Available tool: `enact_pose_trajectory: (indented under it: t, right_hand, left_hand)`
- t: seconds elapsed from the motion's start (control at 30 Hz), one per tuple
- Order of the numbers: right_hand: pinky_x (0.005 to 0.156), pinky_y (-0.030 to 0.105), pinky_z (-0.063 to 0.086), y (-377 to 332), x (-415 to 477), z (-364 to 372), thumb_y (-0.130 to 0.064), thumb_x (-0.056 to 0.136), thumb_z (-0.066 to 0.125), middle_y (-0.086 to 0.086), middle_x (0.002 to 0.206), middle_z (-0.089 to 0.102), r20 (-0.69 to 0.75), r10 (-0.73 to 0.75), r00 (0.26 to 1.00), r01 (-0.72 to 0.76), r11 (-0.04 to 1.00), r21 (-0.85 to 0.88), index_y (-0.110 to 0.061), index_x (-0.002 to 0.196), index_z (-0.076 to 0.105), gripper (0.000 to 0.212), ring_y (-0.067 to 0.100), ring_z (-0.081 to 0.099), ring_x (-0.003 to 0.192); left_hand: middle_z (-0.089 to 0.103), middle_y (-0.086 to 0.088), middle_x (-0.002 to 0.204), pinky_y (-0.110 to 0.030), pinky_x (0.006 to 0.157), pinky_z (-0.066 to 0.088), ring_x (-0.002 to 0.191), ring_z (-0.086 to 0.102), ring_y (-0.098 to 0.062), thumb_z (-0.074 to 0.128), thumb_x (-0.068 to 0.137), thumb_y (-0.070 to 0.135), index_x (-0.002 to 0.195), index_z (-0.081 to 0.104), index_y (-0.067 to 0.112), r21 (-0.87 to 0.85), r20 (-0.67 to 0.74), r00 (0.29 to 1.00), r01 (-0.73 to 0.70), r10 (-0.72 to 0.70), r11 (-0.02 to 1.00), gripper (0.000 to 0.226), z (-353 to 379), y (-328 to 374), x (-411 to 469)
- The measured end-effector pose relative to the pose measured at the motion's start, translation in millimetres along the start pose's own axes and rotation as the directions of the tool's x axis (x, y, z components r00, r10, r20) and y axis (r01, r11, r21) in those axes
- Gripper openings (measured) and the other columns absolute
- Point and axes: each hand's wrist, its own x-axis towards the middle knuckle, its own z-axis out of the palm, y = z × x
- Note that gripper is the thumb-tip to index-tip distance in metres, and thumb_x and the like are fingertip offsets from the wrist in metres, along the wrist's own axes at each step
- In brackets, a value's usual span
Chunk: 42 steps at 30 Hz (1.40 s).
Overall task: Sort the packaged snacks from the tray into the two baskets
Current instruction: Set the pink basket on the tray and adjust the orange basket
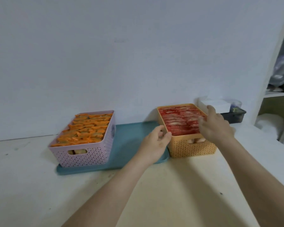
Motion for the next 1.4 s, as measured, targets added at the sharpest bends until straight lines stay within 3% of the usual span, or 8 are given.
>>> enact_pose_trajectory:
  t: [0.07, 0.13, 0.23, 0.33, 0.73, 1.03, 1.23, 1.4]
  right_hand:
    - [0.095, 0.054, 0.036, 12.4, 2.0, -1.6, -0.037, 0.097, 0.033, 0.019, 0.139, 0.042, -0.019, 0.064, 0.998, -0.062, 0.997, 0.053, -0.020, 0.147, 0.019, 0.055, 0.043, 0.044, 0.123]
    - [0.085, 0.046, 0.040, 21.8, 5.6, -1.1, -0.030, 0.097, 0.033, 0.020, 0.119, 0.052, 0.002, 0.094, 0.996, -0.094, 0.988, 0.123, -0.008, 0.138, 0.030, 0.046, 0.041, 0.051, 0.112]
    - [0.072, 0.036, 0.039, 35.1, 14.0, -5.3, -0.019, 0.094, 0.037, 0.015, 0.090, 0.056, 0.073, 0.131, 0.989, -0.145, 0.958, 0.246, -0.002, 0.097, 0.056, 0.025, 0.034, 0.055, 0.087]
    - [0.058, 0.032, 0.036, 44.2, 16.6, -4.2, -0.004, 0.083, 0.042, 0.014, 0.068, 0.057, 0.080, 0.143, 0.987, -0.162, 0.923, 0.349, -0.004, 0.066, 0.058, 0.024, 0.029, 0.050, 0.066]
    - [0.053, 0.030, 0.033, -5.6, -6.9, -18.4, -0.011, 0.089, 0.037, 0.011, 0.073, 0.061, -0.129, -0.061, 0.990, 0.098, 0.948, 0.303, -0.005, 0.072, 0.060, 0.029, 0.030, 0.053, 0.067]
    - [0.069, 0.036, 0.047, -60.3, -37.5, 45.2, -0.014, 0.089, 0.039, 0.015, 0.088, 0.067, 0.002, -0.119, 0.993, 0.113, 0.948, 0.296, -0.005, 0.084, 0.064, 0.027, 0.035, 0.061, 0.084]
    - [0.073, 0.037, 0.048, -71.3, -42.5, 63.7, -0.016, 0.093, 0.038, 0.015, 0.096, 0.067, 0.056, -0.107, 0.993, 0.089, 0.962, 0.259, -0.006, 0.091, 0.063, 0.027, 0.034, 0.061, 0.088]
    - [0.080, 0.040, 0.049, -71.0, -42.0, 66.3, -0.020, 0.096, 0.036, 0.014, 0.105, 0.067, 0.087, -0.112, 0.990, 0.087, 0.963, 0.256, -0.008, 0.101, 0.061, 0.028, 0.033, 0.061, 0.095]
  left_hand:
    - [0.057, 0.015, 0.121, -0.023, 0.091, 0.037, 0.110, 0.052, -0.004, 0.052, 0.096, 0.041, 0.138, 0.040, 0.031, -0.053, 0.044, 0.999, 0.021, -0.018, 0.998, 0.044, 19.6, 2.8, 9.0]
    - [0.061, 0.016, 0.122, -0.028, 0.096, 0.044, 0.111, 0.058, -0.005, 0.056, 0.093, 0.042, 0.136, 0.040, 0.035, -0.123, 0.017, 0.999, 0.035, -0.033, 0.992, 0.047, 30.0, 0.1, 15.2]
    - [0.066, 0.015, 0.118, -0.040, 0.098, 0.049, 0.108, 0.063, -0.007, 0.058, 0.090, 0.041, 0.128, 0.045, 0.042, -0.217, 0.000, 0.999, 0.051, -0.052, 0.975, 0.041, 36.9, -4.7, 19.8]
    - [0.067, 0.014, 0.118, -0.042, 0.099, 0.050, 0.109, 0.063, -0.007, 0.056, 0.094, 0.033, 0.124, 0.050, 0.039, -0.287, 0.011, 0.999, 0.035, -0.033, 0.957, 0.031, 39.6, -3.8, 20.1]
    - [0.070, 0.013, 0.108, -0.022, 0.081, 0.048, 0.100, 0.065, -0.002, 0.046, 0.101, 0.024, 0.117, 0.055, 0.034, -0.287, -0.151, 0.986, -0.114, 0.073, 0.951, 0.021, -22.8, 13.0, 0.2]
    - [0.068, 0.006, 0.110, -0.031, 0.080, 0.050, 0.100, 0.063, -0.010, 0.039, 0.103, 0.016, 0.114, 0.056, 0.034, -0.358, -0.189, 0.960, 0.127, -0.205, 0.925, 0.027, -70.4, -37.1, -21.7]
    - [0.063, 0.005, 0.117, -0.049, 0.098, 0.048, 0.108, 0.060, -0.015, 0.039, 0.102, 0.017, 0.122, 0.051, 0.033, -0.315, -0.238, 0.943, 0.152, -0.233, 0.937, 0.029, -72.8, -58.1, -26.0]
    - [0.055, 0.006, 0.132, -0.050, 0.101, 0.044, 0.119, 0.053, -0.017, 0.039, 0.102, 0.026, 0.140, 0.036, 0.036, -0.228, -0.273, 0.934, 0.169, -0.229, 0.959, 0.040, -70.9, -65.2, -26.8]
